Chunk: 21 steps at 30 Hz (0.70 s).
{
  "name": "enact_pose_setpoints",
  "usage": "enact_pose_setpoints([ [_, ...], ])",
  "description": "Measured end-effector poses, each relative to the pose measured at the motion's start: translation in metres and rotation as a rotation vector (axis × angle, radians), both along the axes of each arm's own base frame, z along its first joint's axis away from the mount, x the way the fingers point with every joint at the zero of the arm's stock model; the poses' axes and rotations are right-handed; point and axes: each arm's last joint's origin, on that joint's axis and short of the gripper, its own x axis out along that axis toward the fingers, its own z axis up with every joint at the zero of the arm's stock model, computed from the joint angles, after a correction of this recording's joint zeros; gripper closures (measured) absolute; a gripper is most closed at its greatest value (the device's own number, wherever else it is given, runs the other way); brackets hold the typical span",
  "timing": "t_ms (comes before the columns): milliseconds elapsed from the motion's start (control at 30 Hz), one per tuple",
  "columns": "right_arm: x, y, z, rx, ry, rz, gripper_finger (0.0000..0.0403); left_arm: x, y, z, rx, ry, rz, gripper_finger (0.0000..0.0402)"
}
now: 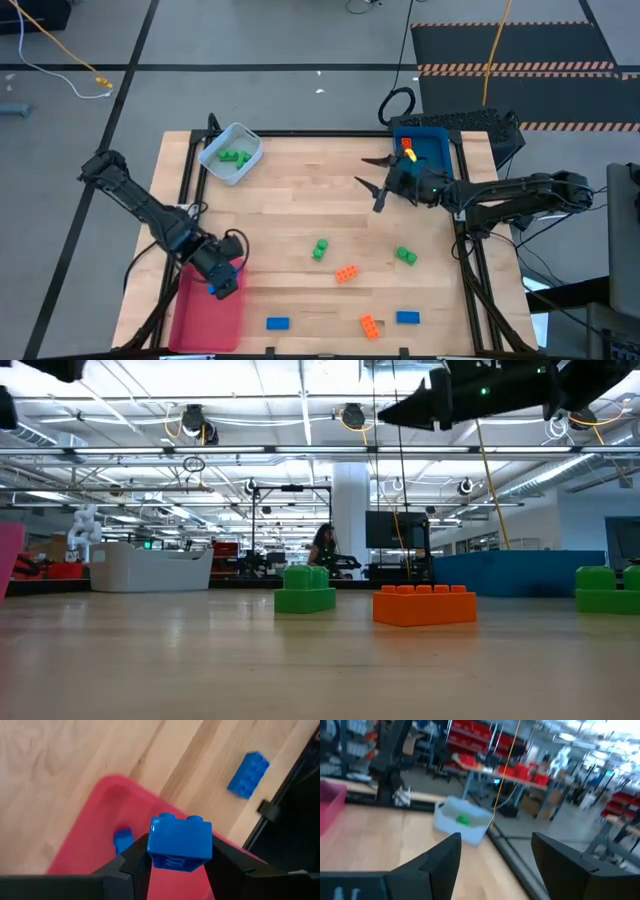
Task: Sort & place blocks by color
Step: Put the blue game piece into the red bin
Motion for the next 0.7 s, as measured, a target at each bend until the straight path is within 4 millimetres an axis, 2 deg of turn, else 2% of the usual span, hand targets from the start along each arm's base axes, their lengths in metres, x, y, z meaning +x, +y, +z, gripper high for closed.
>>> enact_pose_setpoints([
  [133,-0.002,0.000,0.007,-0.030,-0.046,0.000,0.0165,-0.003,-0.005,0.000,-0.013,-0.005,-0.010,0.0239],
  [233,-0.001,0.000,0.007,-0.034,-0.046,-0.001,0.0165,-0.004,-0.007,0.000,-0.015,-0.006,-0.016,0.0220],
  [333,-0.002,-0.002,0.007,-0.060,-0.038,-0.008,0.0165,-0.005,-0.007,-0.004,-0.007,0.053,-0.028,0.0188],
  [500,-0.003,-0.007,0.009,-0.069,-0.062,-0.033,0.0165,-0.010,-0.008,-0.015,-0.011,0.259,-0.034,0.0120],
  [600,-0.003,-0.009,0.010,-0.059,-0.067,-0.039,0.0165,-0.009,-0.008,-0.015,-0.027,0.261,-0.047,0.0086],
  [700,-0.003,-0.009,0.009,-0.050,-0.060,-0.039,0.0165,-0.002,-0.004,-0.011,-0.044,0.234,-0.037,0.0069],
])
